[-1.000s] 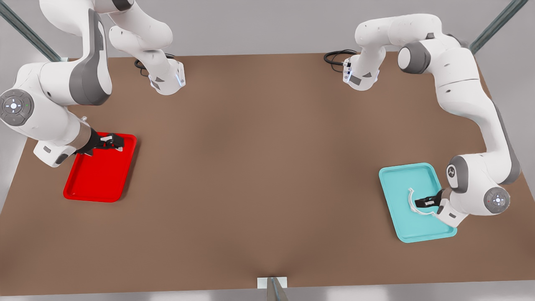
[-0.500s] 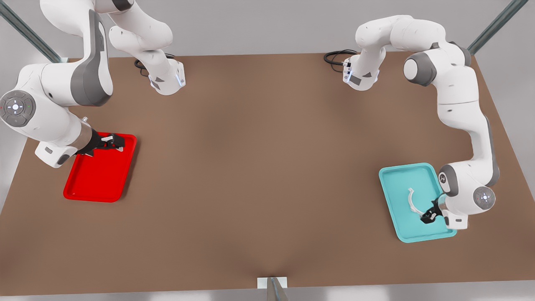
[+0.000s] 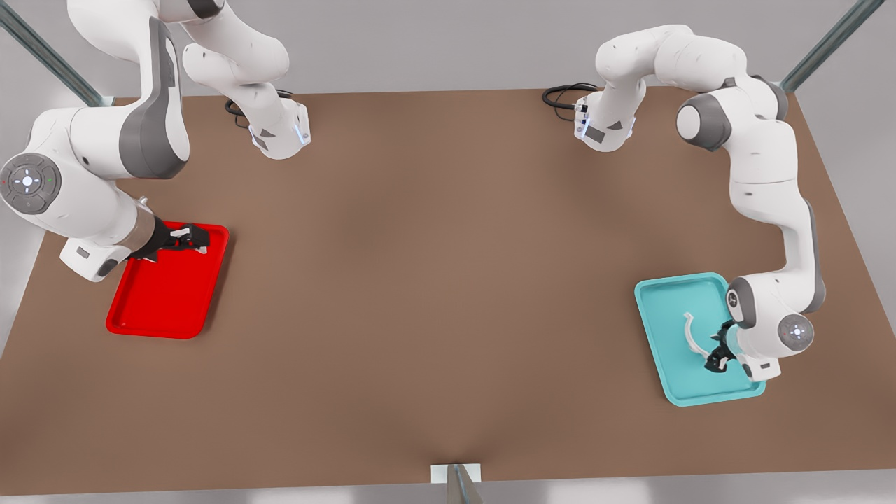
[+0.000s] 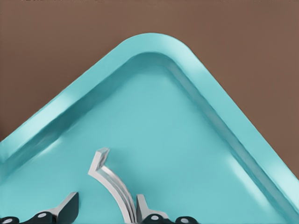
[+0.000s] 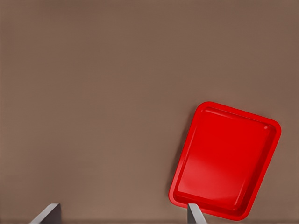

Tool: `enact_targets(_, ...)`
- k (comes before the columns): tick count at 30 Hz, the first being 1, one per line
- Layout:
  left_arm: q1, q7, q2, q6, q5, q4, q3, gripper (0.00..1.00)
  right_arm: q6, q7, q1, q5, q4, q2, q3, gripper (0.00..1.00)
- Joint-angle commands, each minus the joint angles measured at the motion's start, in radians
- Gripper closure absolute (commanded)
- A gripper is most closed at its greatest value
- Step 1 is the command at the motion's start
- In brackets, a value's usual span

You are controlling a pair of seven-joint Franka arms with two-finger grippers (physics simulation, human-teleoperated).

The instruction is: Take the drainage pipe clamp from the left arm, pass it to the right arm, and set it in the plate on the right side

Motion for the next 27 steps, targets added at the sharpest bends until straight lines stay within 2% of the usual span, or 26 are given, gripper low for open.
enact_targets(1, 0.006, -0.197, -0.003, 0.001, -0.01, 0.0, -0.002, 0.49, -0.001, -0.003, 0.0, -0.001, 0.0, -0.001, 0.0, 0.0)
enact_targets(2, 0.007, -0.197, -0.005, 0.001, -0.012, 0.0, -0.002, 0.54, -0.001, -0.003, 0.0, -0.001, 0.0, -0.001, 0.0, 0.0)
enact_targets(3, 0.009, -0.197, -0.005, 0.001, -0.013, 0.002, -0.003, 0.65, -0.001, -0.005, 0.0, 0.001, -0.001, -0.001, 0.0, 0.0)
enact_targets(5, 0.013, -0.2, -0.006, 0.003, -0.024, 0.002, -0.005, 0.78, -0.001, -0.003, 0.002, 0.001, -0.001, -0.001, 0.0, 0.0)
enact_targets(9, 0.01, -0.221, -0.008, 0.001, -0.052, 0.002, -0.005, 0.79, -0.002, -0.005, 0.0, 0.001, -0.001, -0.001, 0.0, 0.0)
enact_targets(15, -0.007, -0.223, -0.088, -0.12, -0.055, 0.002, -0.014, 0.79, -0.002, -0.003, 0.002, 0.001, -0.003, 0.001, 0.0, 0.0)
enact_targets(18, -0.163, -0.22, -0.187, -0.253, -0.052, 0.006, -0.017, 0.79, 0.009, -0.003, 0.014, 0.004, 0.0, 0.025, 0.007, 0.0)
enact_targets(19, -0.171, -0.225, -0.187, -0.313, -0.043, 0.037, -0.106, 0.79, 0.01, -0.003, 0.025, 0.021, 0.006, 0.046, 0.011, 0.0)
enact_targets(21, -0.276, -0.234, -0.187, -0.402, -0.047, 0.111, -0.151, 0.79, 0.064, 0.017, 0.094, 0.055, 0.008, 0.105, 0.012, 0.0)
enact_targets(23, -0.39, -0.362, -0.187, -0.408, -0.049, 0.161, -0.16, 0.79, 0.108, 0.067, 0.123, 0.09, 0.008, 0.145, 0.012, 0.0)
enact_targets(24, -0.425, -0.448, -0.175, -0.393, -0.047, 0.186, -0.218, 0.79, 0.13, 0.11, 0.143, 0.094, 0.008, 0.16, 0.012, 0.0)
enact_targets(27, -0.602, -0.574, -0.137, -0.35, -0.041, 0.227, -0.22, 0.79, 0.213, 0.21, 0.179, 0.14, 0.003, 0.197, 0.012, 0.0)
